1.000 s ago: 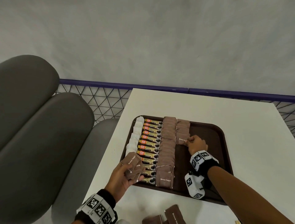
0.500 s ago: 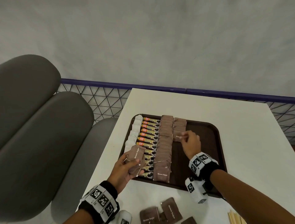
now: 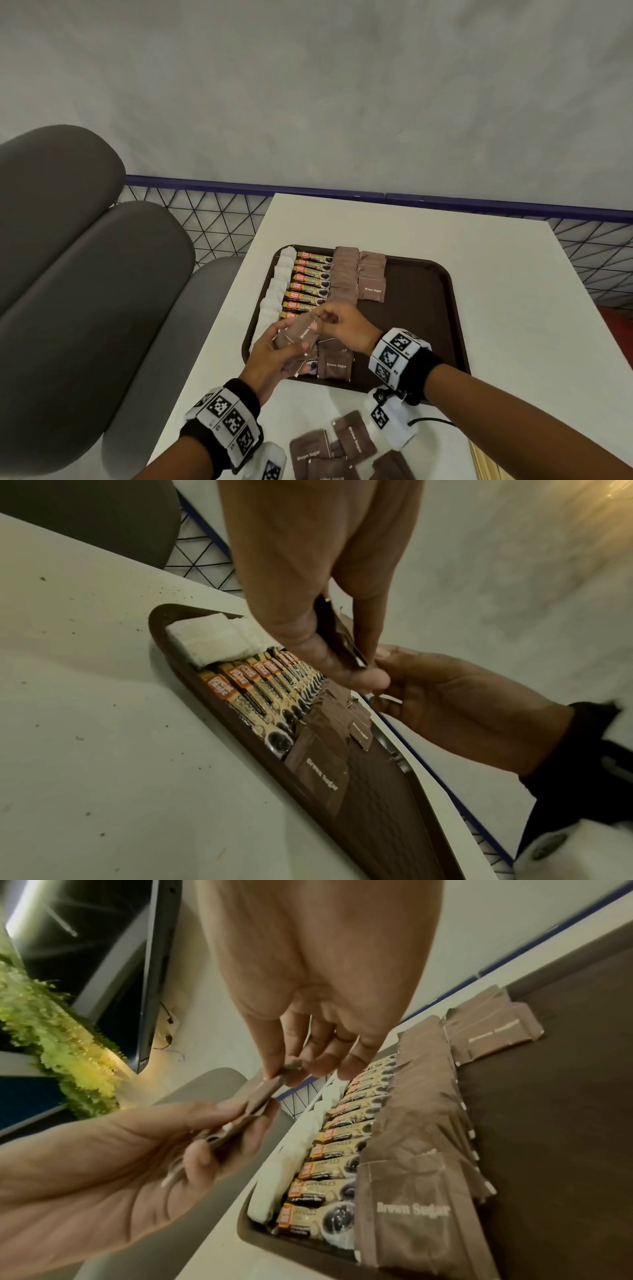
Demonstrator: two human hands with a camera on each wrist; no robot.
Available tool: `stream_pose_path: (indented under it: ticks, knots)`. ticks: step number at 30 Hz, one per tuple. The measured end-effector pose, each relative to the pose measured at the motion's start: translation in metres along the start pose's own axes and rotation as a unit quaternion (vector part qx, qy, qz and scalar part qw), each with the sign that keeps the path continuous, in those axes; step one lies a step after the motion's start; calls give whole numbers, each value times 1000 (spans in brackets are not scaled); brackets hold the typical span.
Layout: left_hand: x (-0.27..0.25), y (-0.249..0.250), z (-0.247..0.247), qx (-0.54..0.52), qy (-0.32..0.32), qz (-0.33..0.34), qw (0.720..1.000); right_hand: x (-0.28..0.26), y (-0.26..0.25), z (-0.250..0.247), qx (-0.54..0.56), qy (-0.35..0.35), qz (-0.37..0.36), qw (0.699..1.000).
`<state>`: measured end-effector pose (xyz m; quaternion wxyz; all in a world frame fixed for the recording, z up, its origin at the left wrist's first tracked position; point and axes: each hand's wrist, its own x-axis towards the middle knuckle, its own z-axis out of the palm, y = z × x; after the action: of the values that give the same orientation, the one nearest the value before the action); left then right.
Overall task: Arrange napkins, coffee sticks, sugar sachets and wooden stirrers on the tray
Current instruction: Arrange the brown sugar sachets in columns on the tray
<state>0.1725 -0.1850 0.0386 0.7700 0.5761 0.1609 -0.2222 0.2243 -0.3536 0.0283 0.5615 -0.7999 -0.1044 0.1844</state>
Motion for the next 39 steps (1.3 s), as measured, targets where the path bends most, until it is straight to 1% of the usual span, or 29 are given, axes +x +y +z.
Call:
stream_pose_path:
  ticks: [3,6,8,10,13,16,19,23,31,35,39]
  knots:
    - [2,-1,1,-7,-1,-7,1000,-3,4,-6,27,31,14,999]
    - [3,-3,-1,-17,-2,-8,1000,-8,11,-18,56,86,40,994]
    - [5,-4,-3,-29,1,-5,1000,-11,20,-29,67,135,66,986]
    - [6,-5,-6,-37,4,-3,999,-9,33,-42,56,201,90,974]
    - [8,-6,-11,-43,12,-2,999,-6,54,-56,36,298,136,944]
    - [11,-6,-16,-47,24,-6,999,-5,67,-65,-10,349,181,919]
    - [16,-5,-20,-43,27,-14,999,-2,74,-68,-34,361,204,909]
    - [21,-4,-26,-46,22,-27,998,12,77,-65,-62,360,221,904]
    - [26,-1,-35,-57,15,-32,998,37,80,-65,-143,365,234,890]
    - [25,-2,-37,-61,15,-26,998,40,82,-64,-143,374,231,887]
    - [23,0,-33,-59,25,-16,998,37,84,-65,-90,389,224,889]
